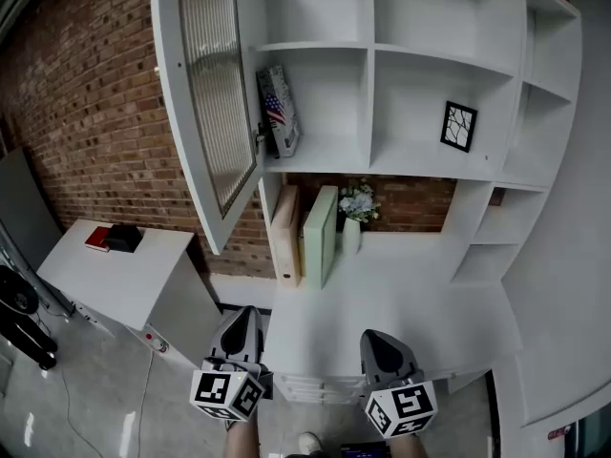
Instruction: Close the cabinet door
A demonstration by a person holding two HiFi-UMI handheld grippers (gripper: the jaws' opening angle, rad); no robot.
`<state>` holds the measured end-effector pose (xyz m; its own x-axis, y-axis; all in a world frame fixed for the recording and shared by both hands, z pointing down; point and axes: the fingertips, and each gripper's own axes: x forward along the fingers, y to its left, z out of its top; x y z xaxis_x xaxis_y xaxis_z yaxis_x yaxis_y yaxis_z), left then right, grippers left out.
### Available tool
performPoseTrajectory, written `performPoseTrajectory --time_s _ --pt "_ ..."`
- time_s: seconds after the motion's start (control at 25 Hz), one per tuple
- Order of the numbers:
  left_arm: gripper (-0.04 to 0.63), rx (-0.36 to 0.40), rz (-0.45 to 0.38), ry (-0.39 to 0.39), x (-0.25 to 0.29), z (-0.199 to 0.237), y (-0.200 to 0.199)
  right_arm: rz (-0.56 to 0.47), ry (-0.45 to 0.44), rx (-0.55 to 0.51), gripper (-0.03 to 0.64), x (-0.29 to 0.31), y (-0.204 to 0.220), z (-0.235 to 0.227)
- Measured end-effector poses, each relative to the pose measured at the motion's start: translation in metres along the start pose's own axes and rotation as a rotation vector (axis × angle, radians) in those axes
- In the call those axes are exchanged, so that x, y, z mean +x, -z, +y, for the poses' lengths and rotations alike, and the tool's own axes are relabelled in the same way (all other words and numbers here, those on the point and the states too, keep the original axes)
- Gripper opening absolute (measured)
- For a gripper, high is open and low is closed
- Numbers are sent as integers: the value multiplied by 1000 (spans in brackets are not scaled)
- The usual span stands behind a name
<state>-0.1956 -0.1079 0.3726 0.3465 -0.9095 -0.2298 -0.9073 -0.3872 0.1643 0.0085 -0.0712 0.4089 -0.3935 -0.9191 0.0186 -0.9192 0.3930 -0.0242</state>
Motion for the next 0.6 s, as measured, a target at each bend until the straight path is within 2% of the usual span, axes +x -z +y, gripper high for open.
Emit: performPoseTrajectory --time_s 0.32,0.44,0.6 --pt "12 -6 -43 -54 44 50 -7 17 -59 9 1 66 5 0" --pt "12 -25 -69 -65 51 62 -11 39 -116 6 1 85 9 6" --pt "12 -18 -85 -123 52 78 -18 50 -209 -13 1 108 6 19"
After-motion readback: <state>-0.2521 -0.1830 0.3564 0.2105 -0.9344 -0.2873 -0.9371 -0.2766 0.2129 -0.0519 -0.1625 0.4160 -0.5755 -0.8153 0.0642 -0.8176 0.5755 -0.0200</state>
